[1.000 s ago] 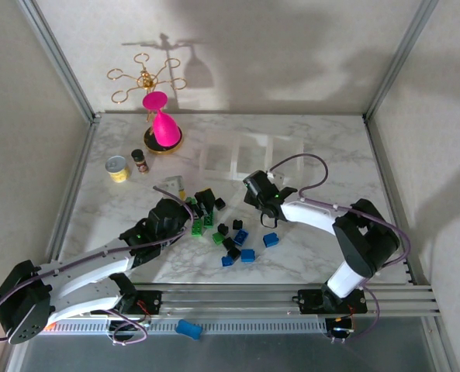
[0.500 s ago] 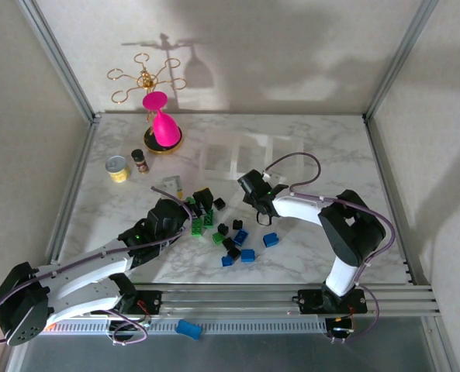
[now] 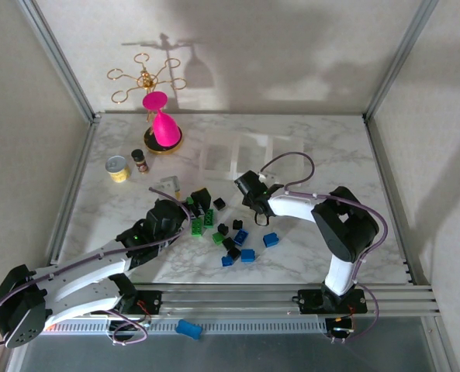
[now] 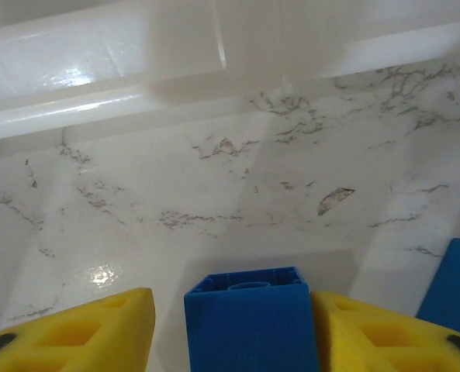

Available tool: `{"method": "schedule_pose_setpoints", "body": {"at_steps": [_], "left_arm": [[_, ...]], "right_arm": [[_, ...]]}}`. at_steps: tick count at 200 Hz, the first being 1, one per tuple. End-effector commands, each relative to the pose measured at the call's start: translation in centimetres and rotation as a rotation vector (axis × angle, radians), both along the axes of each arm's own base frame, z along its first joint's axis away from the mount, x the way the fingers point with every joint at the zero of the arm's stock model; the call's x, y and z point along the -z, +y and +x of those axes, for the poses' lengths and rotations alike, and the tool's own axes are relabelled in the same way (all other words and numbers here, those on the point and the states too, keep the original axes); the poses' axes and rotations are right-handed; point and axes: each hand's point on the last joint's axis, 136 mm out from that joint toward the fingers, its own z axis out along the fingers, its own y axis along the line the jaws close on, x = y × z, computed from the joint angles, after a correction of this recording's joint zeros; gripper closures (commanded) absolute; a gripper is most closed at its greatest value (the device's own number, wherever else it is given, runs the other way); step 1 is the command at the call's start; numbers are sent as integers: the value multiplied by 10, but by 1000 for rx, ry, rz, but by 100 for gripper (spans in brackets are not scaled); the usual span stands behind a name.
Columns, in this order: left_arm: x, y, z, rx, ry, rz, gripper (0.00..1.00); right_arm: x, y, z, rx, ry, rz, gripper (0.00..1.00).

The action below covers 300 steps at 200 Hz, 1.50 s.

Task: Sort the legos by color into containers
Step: Pick up the lego from the center of the table, then place the lego in the container.

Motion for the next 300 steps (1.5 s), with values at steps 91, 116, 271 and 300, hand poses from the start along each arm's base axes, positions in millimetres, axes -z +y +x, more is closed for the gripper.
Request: {"method": "schedule_pose_setpoints", "body": {"at_steps": [91, 116, 271, 300], "left_arm": [[-17, 5, 1, -37, -24, -23, 1], [-17, 6, 0, -40, -25, -21, 1], [-40, 39, 15, -56, 13, 20, 0], [-43, 52, 22, -78, 34, 7, 0]], "right_arm": [[-10, 6, -5, -89, -7, -38, 64], [-21, 6, -5, -101, -30, -30, 70], [-138, 114, 56, -335, -324, 32, 74], [-144, 132, 77, -342, -374, 20, 75]]}}
